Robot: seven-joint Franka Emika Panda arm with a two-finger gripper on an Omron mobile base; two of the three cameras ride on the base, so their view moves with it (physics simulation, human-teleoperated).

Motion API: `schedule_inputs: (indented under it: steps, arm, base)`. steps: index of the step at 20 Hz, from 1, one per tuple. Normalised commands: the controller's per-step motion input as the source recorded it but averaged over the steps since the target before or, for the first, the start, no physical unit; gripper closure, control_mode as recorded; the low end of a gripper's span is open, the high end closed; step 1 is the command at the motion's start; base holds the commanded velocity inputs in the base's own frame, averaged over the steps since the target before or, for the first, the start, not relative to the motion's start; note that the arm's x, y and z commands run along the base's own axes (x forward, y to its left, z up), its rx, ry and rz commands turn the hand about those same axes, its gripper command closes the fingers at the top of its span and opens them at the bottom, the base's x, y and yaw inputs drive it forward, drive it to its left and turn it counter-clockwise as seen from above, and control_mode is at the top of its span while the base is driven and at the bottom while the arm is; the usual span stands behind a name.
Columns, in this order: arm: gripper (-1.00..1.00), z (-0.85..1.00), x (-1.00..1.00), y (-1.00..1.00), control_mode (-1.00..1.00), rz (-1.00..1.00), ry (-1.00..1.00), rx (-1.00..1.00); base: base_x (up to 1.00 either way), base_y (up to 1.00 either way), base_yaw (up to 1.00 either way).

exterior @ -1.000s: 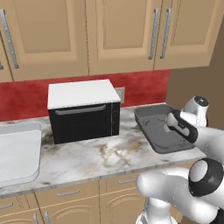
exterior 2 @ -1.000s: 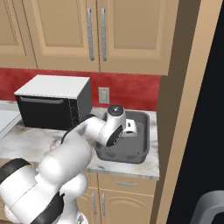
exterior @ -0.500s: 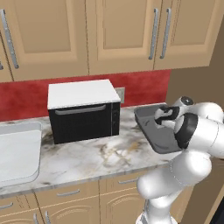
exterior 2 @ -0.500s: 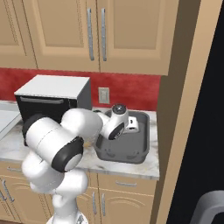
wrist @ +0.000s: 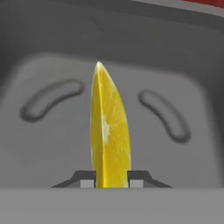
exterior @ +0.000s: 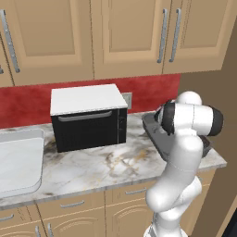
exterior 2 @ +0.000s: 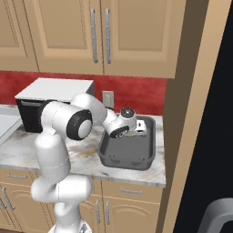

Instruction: Place one lemon wedge and one steak in each tupperware on the nearby counter, to pack two identical lunches.

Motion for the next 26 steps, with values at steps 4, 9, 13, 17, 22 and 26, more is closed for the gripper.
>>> schedule_inputs:
  steps: [4, 9, 13, 17, 22, 26]
  arm:
    - [-1.00, -0.44, 0.36, -0.23, -1.00, 0.00, 0.00, 0.00]
    - [-1.00, 0.02, 0.00, -0.36, -1.00, 0.02, 0.00, 0.01]
    - [-1.00, 0.74, -0.05, 0.03, -1.00, 0.04, 0.00, 0.00]
    - [-1.00, 1.00, -0.47, 0.26, -1.00, 0.04, 0.00, -0.03]
    - [-1.00, 1.00, -0.72, 0.38, -1.00, 0.01, 0.00, -0.05]
    - [-1.00, 1.00, -0.55, 0.08, -1.00, 0.00, 0.00, -0.01]
  base:
    - [0.00, 0.00, 0.00]
    - [0.00, 0.00, 0.00]
    - [0.00, 0.00, 0.00]
    - [0.00, 0.00, 0.00]
    - [0.00, 0.00, 0.00]
    - [0.00, 0.00, 0.00]
